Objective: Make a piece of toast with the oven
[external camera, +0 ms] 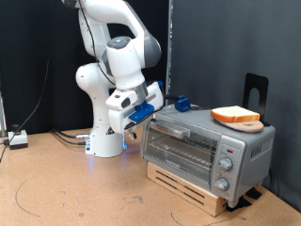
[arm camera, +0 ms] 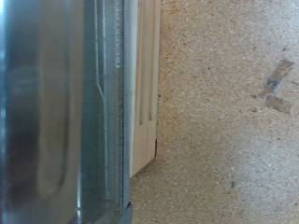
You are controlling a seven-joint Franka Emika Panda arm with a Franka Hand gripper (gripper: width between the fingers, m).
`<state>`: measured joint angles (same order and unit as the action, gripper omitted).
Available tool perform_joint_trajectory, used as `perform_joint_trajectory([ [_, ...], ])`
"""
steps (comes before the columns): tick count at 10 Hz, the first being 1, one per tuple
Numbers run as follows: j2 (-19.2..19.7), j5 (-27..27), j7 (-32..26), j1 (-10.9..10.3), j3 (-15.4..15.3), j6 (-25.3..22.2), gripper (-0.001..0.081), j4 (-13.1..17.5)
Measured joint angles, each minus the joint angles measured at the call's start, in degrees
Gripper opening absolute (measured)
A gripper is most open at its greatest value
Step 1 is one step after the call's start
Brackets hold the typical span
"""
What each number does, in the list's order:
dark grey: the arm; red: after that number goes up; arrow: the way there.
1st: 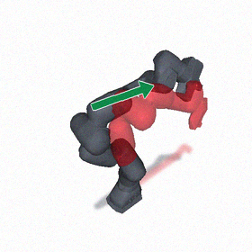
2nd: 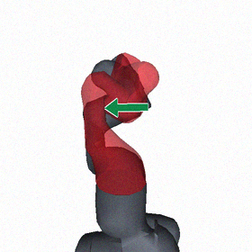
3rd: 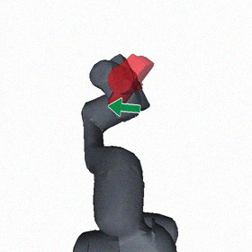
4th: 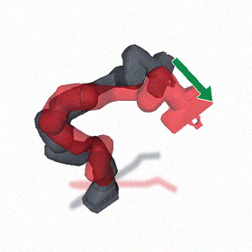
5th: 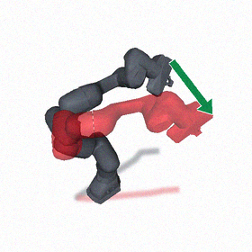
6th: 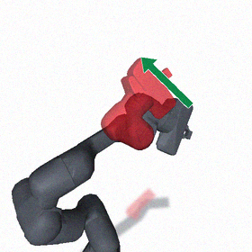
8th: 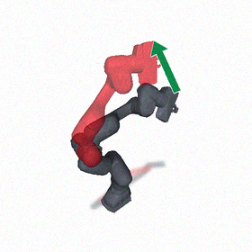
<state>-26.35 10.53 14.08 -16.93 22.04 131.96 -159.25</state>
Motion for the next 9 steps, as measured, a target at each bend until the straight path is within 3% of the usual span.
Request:
perform_joint_trajectory([
  [5, 6.95, -5.01, 0.67, 5.16, 0.93, 2.67, 0.0804, 2.06],
  [9, 13.27, -5.15, -2.00, 6.31, 3.24, 6.01, 0.0804, 5.08],
])
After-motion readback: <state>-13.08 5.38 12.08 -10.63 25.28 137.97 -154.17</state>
